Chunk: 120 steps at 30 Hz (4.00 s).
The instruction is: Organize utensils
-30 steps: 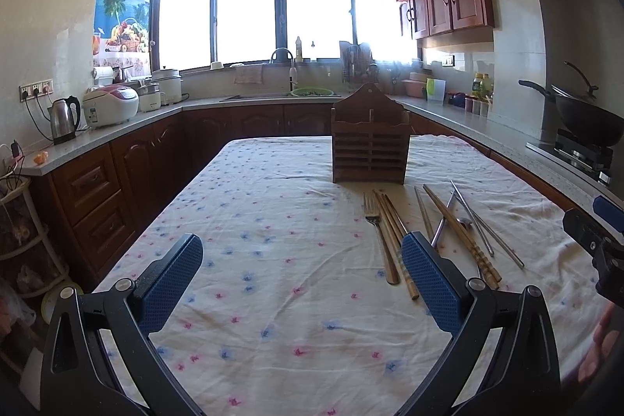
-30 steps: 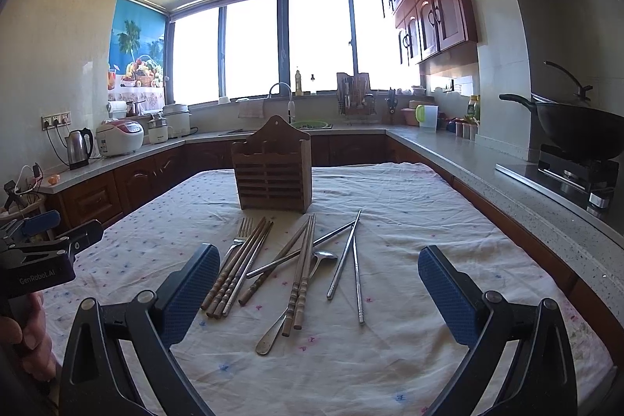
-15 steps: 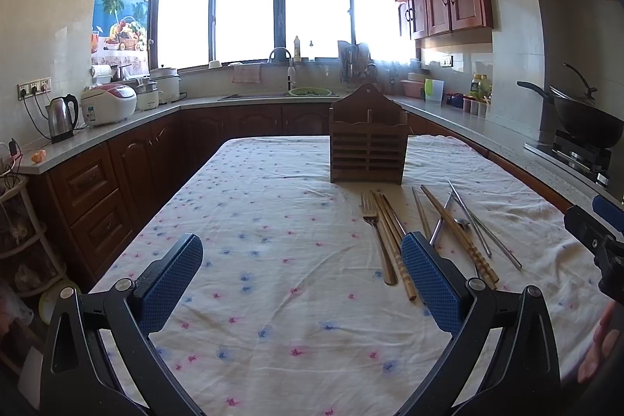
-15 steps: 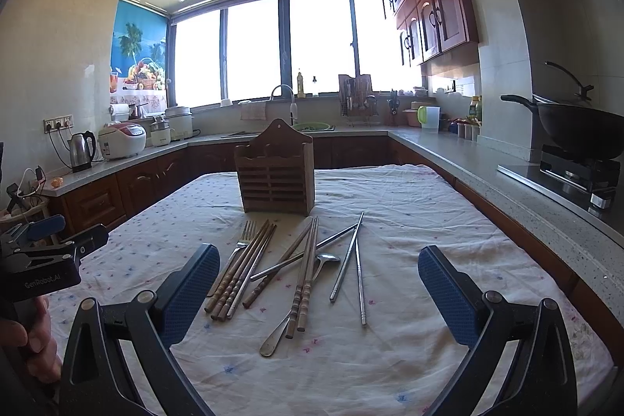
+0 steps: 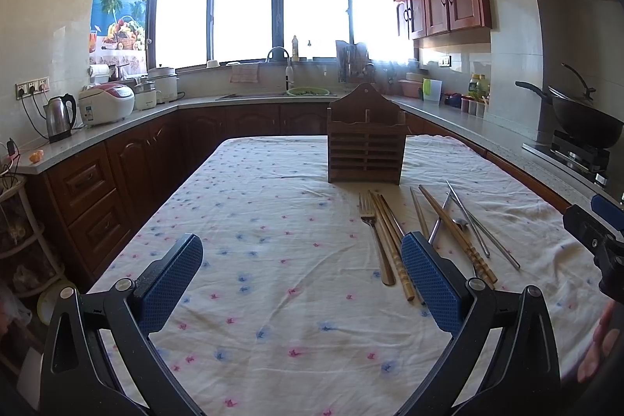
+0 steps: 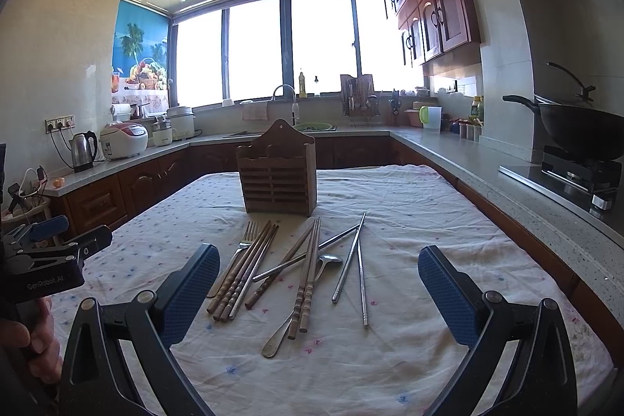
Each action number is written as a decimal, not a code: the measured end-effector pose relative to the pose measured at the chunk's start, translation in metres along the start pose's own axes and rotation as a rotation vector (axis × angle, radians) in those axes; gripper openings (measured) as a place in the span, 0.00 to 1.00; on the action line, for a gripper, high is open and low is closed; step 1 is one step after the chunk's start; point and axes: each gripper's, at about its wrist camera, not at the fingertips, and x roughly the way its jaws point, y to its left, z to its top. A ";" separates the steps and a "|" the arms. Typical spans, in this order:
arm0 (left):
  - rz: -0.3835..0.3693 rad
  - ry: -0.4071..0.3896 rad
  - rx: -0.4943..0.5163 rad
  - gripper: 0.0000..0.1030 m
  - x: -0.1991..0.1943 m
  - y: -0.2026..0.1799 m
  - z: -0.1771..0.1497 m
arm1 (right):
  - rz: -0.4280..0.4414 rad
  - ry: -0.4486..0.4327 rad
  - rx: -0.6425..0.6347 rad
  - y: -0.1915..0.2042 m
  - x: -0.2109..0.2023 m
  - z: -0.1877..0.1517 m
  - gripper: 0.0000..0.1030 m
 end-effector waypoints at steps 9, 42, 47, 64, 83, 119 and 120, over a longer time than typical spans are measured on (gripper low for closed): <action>-0.009 0.011 0.003 1.00 0.004 -0.003 0.000 | 0.002 0.003 0.001 0.001 0.001 0.001 0.99; -0.217 0.289 -0.025 0.79 0.113 -0.008 0.046 | 0.163 0.285 0.170 -0.035 0.086 0.036 0.81; -0.258 0.343 -0.042 0.65 0.141 -0.011 0.051 | 0.178 0.345 0.204 -0.043 0.116 0.041 0.63; -0.362 0.549 -0.029 0.41 0.251 -0.029 0.053 | 0.225 0.541 0.252 -0.051 0.221 0.031 0.31; -0.553 0.664 0.004 0.16 0.316 -0.049 0.045 | 0.350 0.705 0.373 -0.064 0.311 0.004 0.11; -0.513 0.587 -0.021 0.02 0.269 -0.006 0.063 | 0.338 0.606 0.400 -0.079 0.293 0.026 0.06; -0.514 0.578 -0.025 0.02 0.264 -0.004 0.066 | 0.341 0.589 0.397 -0.079 0.288 0.031 0.05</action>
